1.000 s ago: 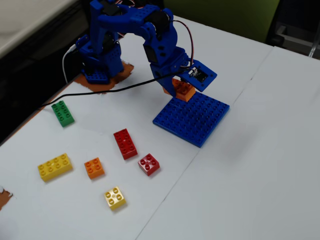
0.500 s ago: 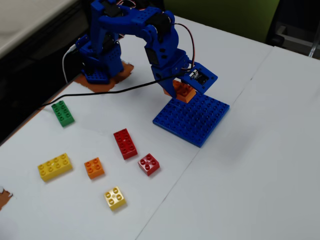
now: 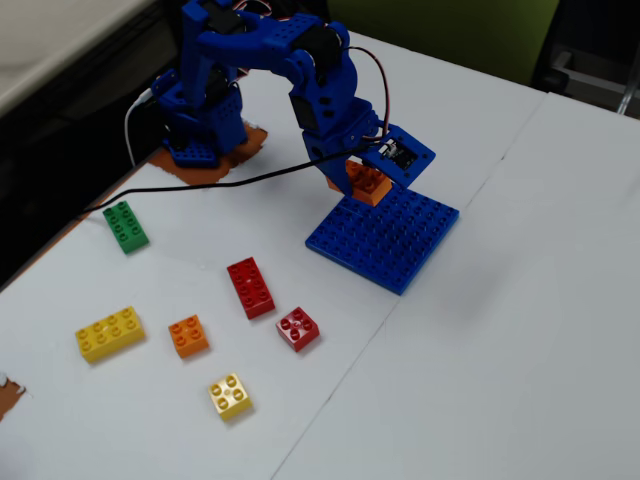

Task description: Pick up the 2x4 orange block and go up the 8x8 blue block.

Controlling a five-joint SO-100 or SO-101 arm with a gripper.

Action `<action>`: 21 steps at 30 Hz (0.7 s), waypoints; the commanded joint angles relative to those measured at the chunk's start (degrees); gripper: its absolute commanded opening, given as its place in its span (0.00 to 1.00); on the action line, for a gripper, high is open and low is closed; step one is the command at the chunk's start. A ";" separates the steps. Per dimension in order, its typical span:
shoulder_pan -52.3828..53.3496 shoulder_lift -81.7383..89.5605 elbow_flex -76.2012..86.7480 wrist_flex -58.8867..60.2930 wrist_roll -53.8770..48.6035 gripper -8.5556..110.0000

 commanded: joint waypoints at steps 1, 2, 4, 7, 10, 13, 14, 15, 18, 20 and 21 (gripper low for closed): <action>0.44 0.53 -2.81 -0.09 -0.26 0.07; 0.44 0.53 -2.81 -0.09 -0.26 0.07; 0.44 0.53 -2.99 0.00 -0.18 0.07; 0.44 0.53 -2.99 0.00 0.00 0.07; 0.44 0.53 -2.99 0.00 0.00 0.07; 0.35 0.53 -2.99 0.00 -0.09 0.07; 0.35 0.53 -2.99 0.00 0.09 0.07; 0.35 0.53 -3.08 0.00 0.09 0.07; 0.35 0.53 -3.08 0.18 0.18 0.07; 0.44 0.44 -3.08 0.18 0.18 0.07; 0.44 0.44 -3.08 0.18 0.18 0.07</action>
